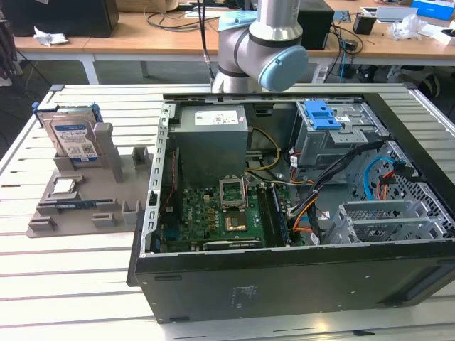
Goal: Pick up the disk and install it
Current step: 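Pick up the disk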
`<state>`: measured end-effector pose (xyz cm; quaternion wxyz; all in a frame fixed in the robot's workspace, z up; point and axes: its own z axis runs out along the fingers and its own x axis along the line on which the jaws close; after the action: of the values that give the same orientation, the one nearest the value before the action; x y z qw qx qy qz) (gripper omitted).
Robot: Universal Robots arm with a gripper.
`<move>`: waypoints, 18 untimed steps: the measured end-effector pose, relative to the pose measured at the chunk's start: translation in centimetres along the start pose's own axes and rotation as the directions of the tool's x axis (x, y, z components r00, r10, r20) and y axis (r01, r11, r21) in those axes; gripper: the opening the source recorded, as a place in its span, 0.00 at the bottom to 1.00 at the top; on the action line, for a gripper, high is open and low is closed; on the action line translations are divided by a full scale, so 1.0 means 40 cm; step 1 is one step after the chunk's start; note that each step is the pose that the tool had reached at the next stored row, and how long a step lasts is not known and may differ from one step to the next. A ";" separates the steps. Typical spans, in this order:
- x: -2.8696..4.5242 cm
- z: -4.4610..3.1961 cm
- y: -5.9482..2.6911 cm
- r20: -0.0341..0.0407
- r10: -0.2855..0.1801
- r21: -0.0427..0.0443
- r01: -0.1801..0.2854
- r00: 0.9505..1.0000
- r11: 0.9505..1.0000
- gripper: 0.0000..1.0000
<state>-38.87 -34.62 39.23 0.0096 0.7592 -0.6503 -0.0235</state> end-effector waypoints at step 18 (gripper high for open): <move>0.000 0.002 0.000 0.004 0.084 0.002 -0.084 0.996 0.996 0.60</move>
<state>-38.86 -34.62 39.16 0.0085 0.7311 -0.6818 -0.0239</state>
